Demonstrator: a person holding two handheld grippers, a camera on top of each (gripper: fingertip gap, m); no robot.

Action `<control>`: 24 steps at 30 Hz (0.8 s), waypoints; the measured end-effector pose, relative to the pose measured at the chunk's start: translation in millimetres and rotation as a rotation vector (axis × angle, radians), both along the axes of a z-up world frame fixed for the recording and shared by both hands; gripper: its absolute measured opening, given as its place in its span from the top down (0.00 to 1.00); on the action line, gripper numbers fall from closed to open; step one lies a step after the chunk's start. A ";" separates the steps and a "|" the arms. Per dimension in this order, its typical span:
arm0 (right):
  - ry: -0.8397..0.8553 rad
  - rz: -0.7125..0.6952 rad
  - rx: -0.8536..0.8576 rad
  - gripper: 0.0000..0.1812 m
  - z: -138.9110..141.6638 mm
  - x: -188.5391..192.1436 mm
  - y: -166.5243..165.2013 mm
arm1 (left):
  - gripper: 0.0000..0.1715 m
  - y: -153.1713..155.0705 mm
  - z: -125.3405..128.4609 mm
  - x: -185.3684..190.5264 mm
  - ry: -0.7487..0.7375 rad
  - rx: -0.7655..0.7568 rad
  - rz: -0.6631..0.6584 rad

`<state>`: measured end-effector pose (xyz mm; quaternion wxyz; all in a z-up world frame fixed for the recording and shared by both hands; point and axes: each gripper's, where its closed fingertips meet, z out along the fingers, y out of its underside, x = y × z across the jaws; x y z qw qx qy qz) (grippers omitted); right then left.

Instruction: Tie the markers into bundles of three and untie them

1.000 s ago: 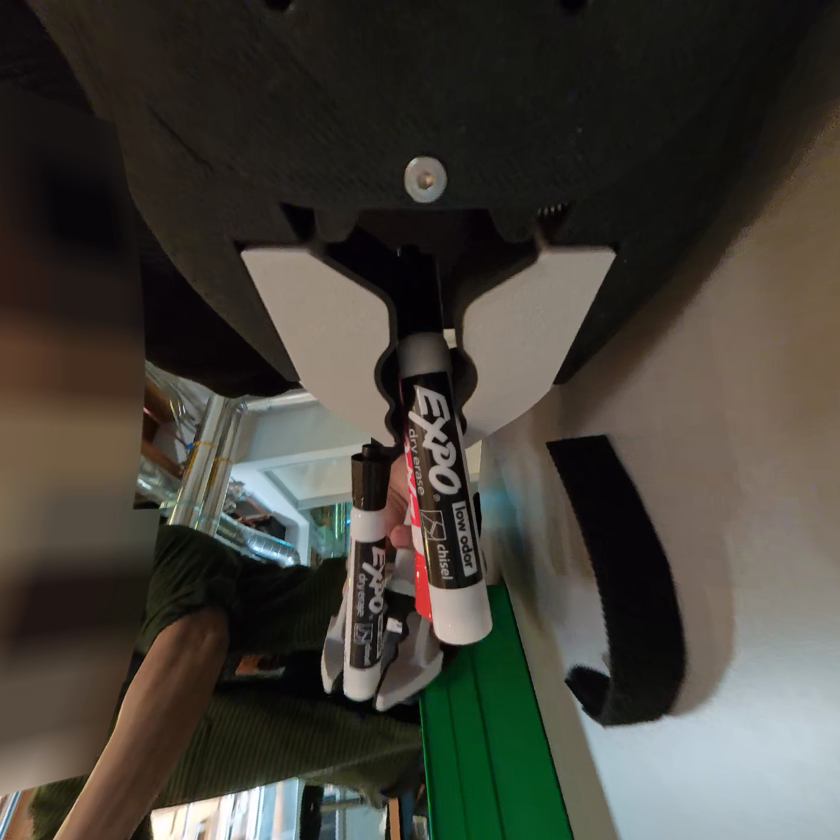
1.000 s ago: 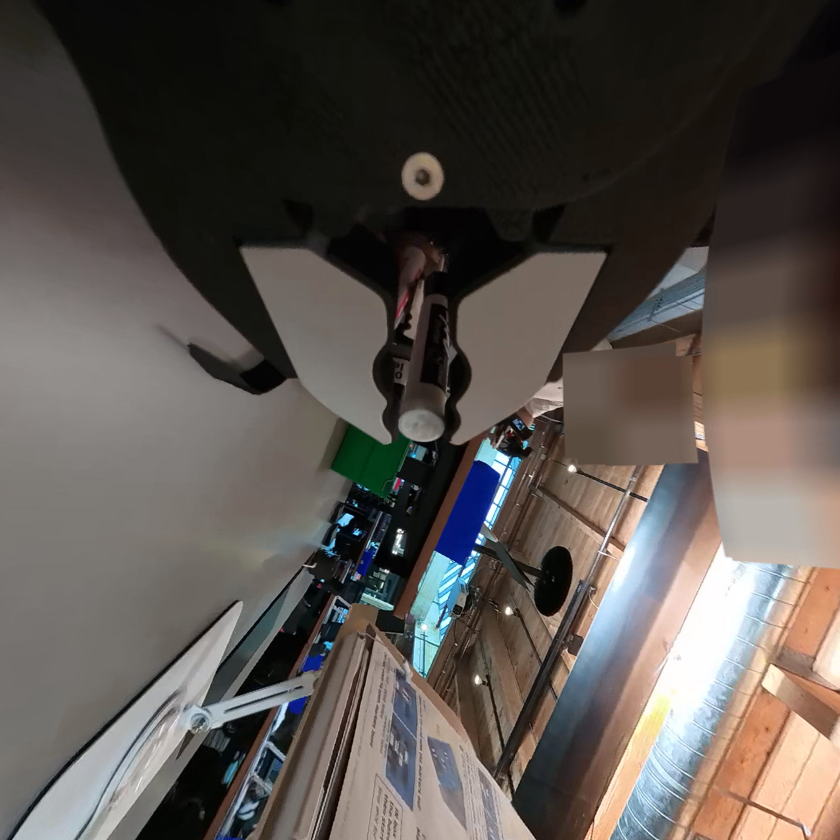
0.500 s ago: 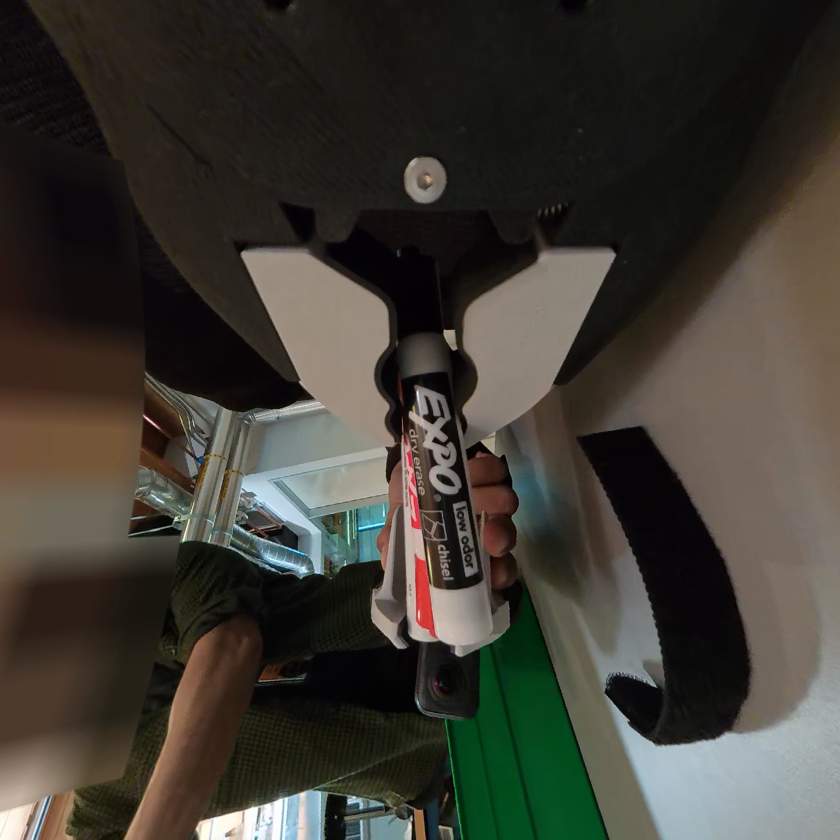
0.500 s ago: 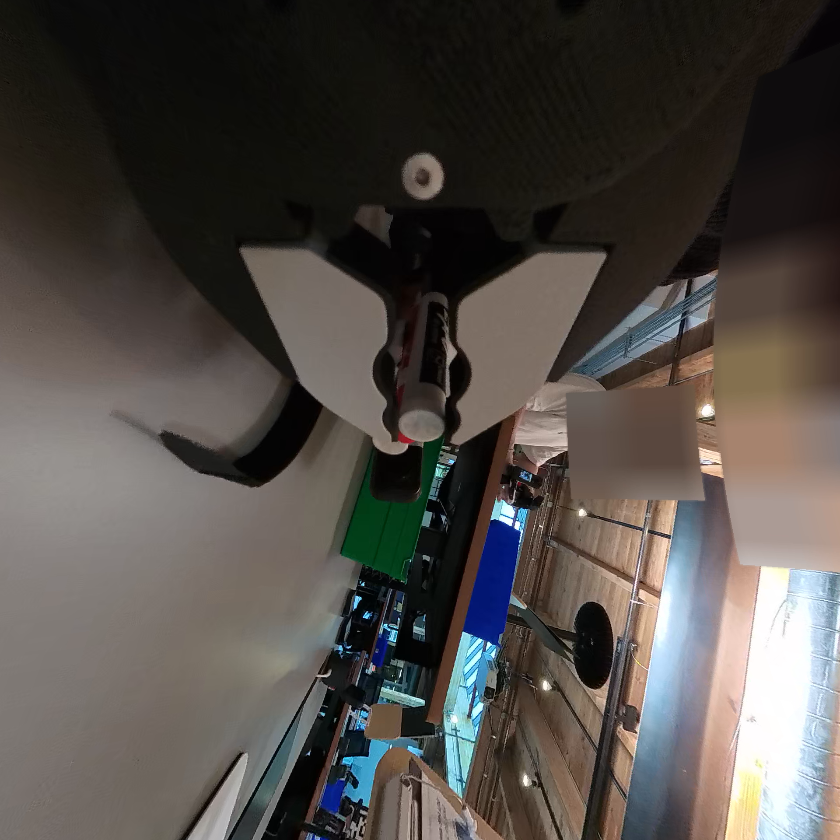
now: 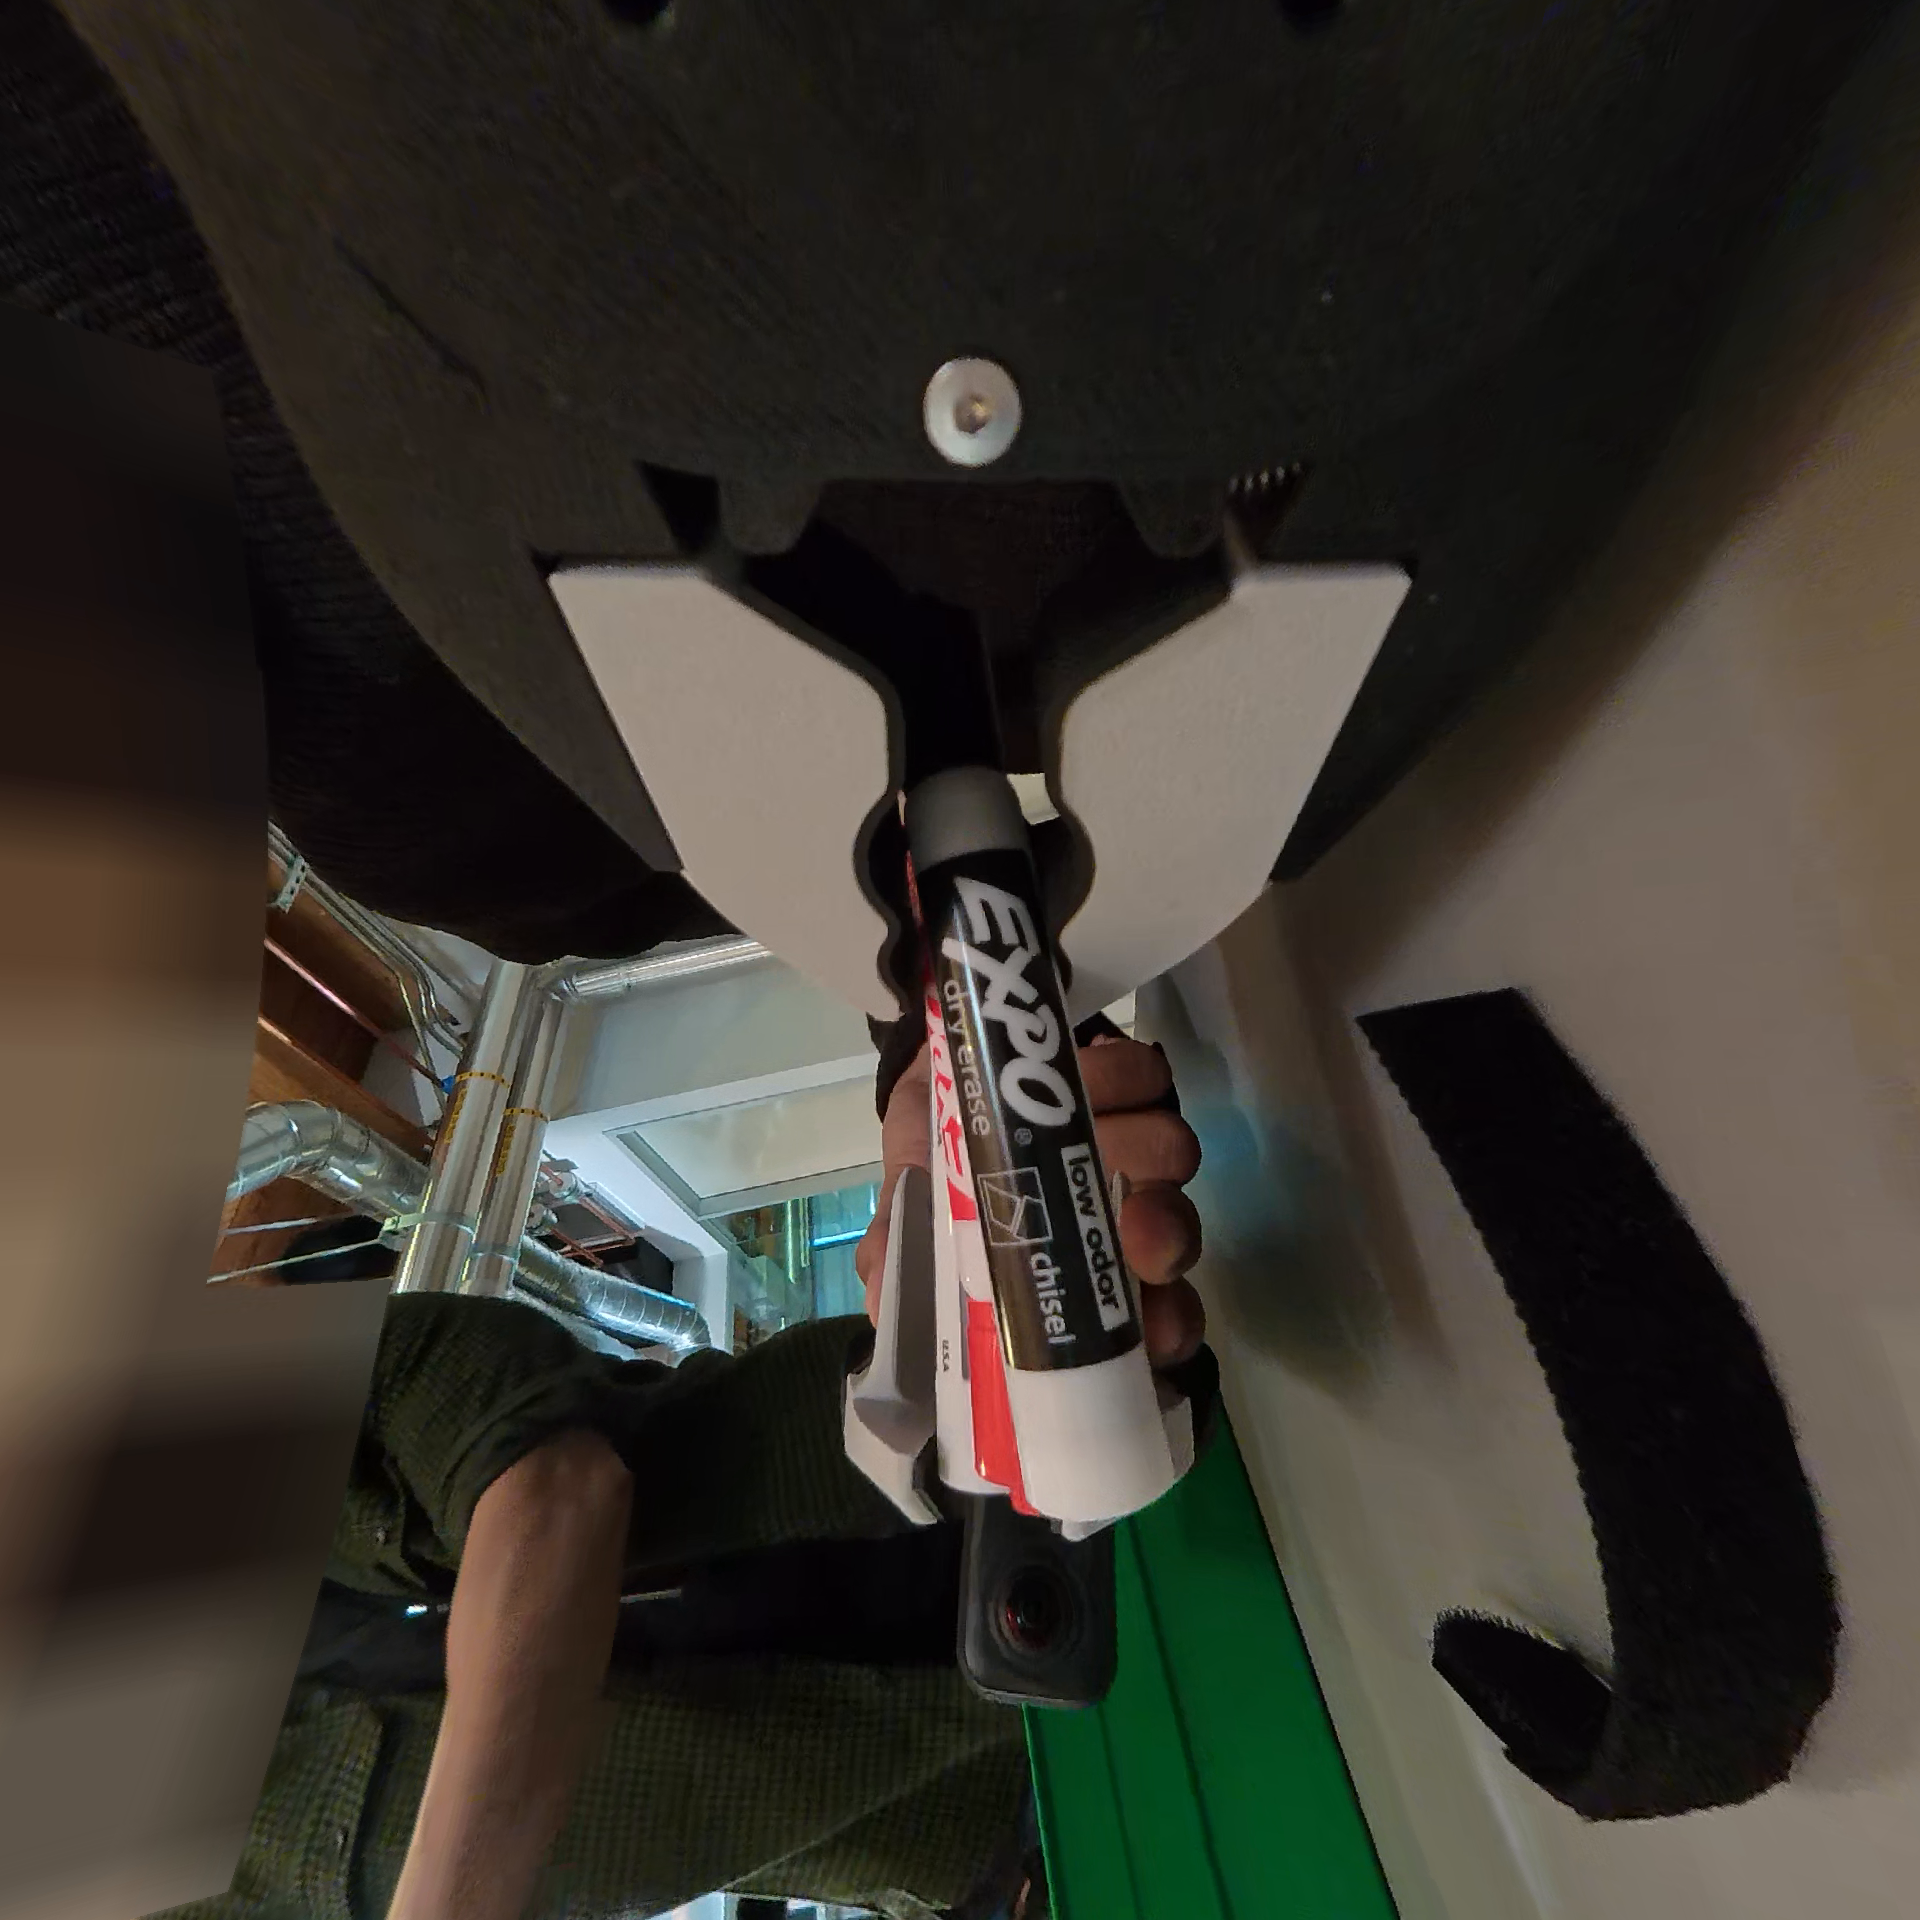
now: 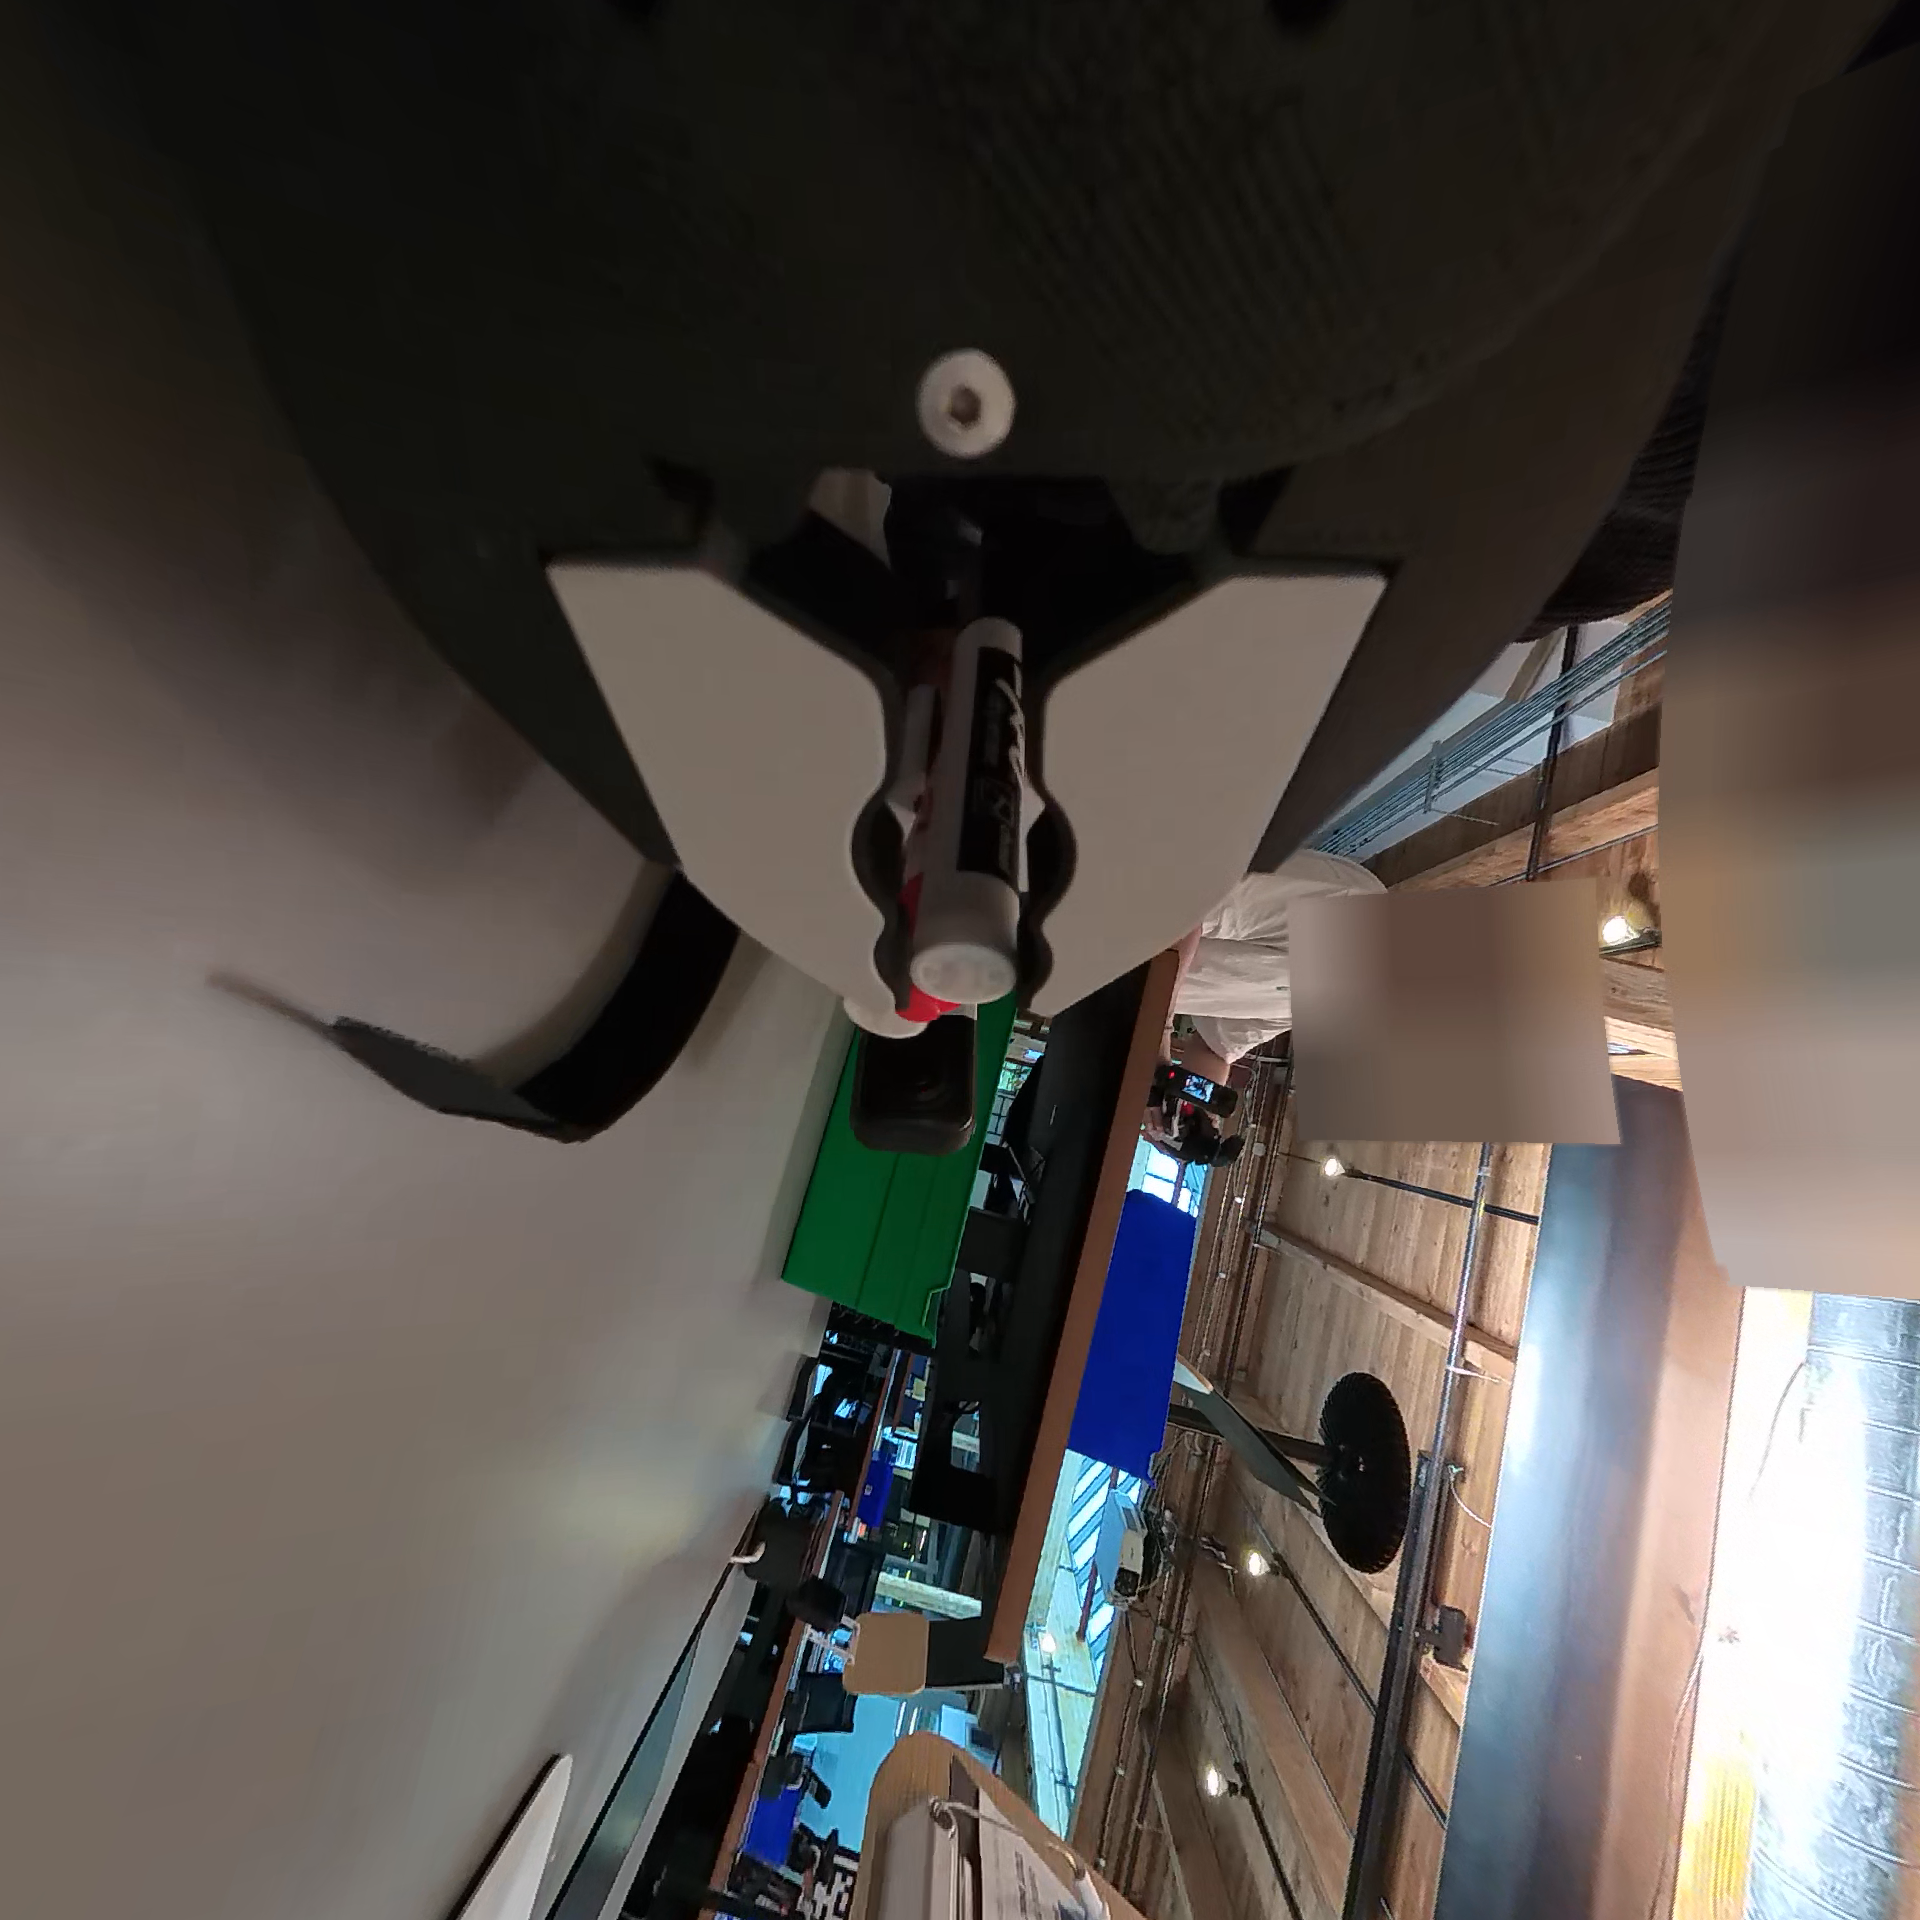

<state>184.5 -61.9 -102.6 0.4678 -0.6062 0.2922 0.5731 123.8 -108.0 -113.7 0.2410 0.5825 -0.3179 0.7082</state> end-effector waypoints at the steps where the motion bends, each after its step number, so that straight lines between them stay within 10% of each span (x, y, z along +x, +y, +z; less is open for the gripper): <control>1: 0.002 0.002 0.002 0.89 0.4 -0.1 -0.1 | 0.88 0.1 0.4 -0.2 -0.003 0.002 0.000; 24: 0.020 -0.023 0.139 0.89 29.4 27.1 -11.2 | 0.88 7.0 0.7 0.7 -0.052 0.172 0.041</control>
